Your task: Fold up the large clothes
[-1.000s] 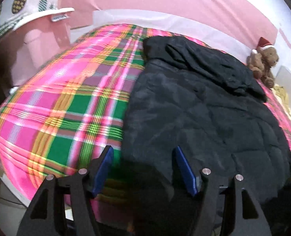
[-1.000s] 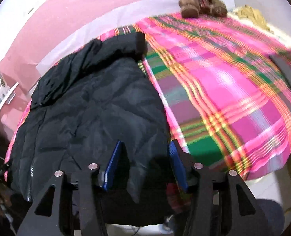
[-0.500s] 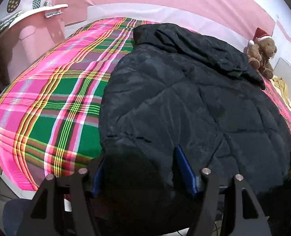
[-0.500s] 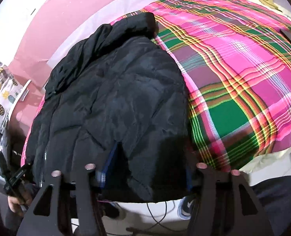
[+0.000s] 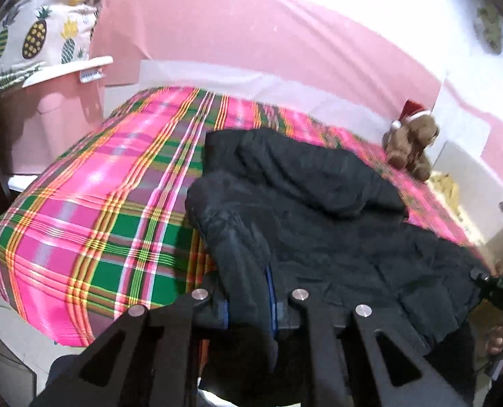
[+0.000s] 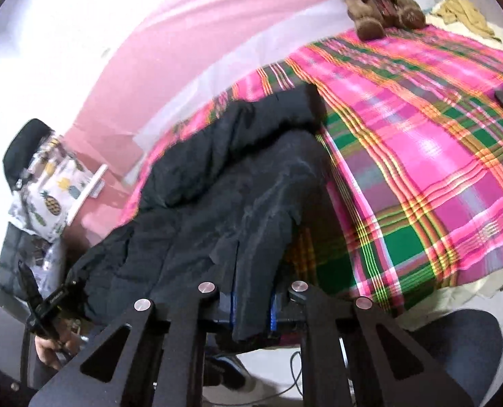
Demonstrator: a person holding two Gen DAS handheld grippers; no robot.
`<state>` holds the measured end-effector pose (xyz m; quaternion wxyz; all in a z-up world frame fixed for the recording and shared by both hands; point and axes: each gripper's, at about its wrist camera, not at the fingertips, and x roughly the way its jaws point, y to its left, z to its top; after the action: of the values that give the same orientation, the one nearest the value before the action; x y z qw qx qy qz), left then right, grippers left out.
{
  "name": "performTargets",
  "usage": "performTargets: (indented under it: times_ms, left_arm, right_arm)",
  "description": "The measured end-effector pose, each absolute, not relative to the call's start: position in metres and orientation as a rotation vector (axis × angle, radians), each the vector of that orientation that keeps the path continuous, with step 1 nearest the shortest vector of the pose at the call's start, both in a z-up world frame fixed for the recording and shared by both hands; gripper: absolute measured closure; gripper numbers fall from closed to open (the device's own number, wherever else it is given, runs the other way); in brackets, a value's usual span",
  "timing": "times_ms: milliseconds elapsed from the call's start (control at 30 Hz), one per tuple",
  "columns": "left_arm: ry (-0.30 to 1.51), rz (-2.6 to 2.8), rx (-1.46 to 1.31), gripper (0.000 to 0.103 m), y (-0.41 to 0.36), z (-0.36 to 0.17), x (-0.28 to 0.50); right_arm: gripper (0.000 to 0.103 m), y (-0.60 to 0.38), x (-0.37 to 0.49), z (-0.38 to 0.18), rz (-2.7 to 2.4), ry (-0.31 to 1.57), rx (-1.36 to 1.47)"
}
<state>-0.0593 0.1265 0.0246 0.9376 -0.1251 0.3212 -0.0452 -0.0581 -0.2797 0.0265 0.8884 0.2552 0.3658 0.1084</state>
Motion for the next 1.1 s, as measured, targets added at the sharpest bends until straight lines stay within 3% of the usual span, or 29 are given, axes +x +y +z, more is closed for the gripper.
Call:
performTargets:
  times_ms: [467,1100]
  left_arm:
    - [0.568,-0.143,-0.356,0.087,0.134,0.059,-0.083]
    - [0.536,-0.124,-0.370,0.086,0.146,0.099,0.072]
  right_arm:
    - [0.091,-0.284,-0.090,0.068,0.245,0.636,0.572]
    - [0.090,-0.283,0.065,0.124,0.212,0.575,0.500]
